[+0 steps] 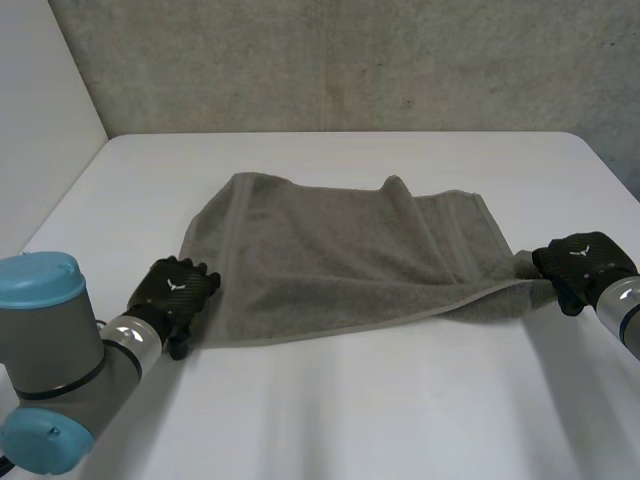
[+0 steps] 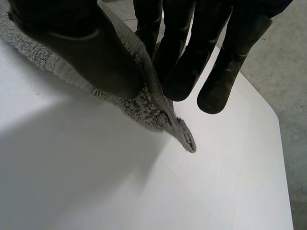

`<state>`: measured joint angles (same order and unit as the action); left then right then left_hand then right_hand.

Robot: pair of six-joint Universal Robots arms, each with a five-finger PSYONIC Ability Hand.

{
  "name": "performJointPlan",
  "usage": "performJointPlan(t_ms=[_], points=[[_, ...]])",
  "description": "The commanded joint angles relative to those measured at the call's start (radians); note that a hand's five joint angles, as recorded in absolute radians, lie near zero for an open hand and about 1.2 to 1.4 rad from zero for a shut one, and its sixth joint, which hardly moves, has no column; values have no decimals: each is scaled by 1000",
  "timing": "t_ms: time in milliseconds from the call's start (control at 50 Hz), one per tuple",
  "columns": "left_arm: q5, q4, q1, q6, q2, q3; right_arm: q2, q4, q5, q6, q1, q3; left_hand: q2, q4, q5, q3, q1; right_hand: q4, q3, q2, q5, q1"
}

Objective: Fold the laundry

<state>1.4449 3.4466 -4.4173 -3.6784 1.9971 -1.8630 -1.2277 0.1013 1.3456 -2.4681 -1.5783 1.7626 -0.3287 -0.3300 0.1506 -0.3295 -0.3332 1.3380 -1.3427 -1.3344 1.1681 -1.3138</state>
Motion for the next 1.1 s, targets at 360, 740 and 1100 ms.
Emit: performJointPlan(t_ms=[360, 740, 1100], points=[[6, 86, -1, 0, 88, 61, 5, 0, 0, 0, -2, 1, -67, -66, 70, -66, -62, 58, -54, -62, 54, -82], [5, 161, -1, 12, 106, 120, 7, 0, 0, 1, -2, 1, -398, -397, 401, -397, -393, 58, -54, -62, 54, -82], [-4, 154, -30, 0, 62, 18, 11, 0, 0, 5, -2, 1, -983, -982, 986, -982, -978, 58, -54, -62, 54, -82]])
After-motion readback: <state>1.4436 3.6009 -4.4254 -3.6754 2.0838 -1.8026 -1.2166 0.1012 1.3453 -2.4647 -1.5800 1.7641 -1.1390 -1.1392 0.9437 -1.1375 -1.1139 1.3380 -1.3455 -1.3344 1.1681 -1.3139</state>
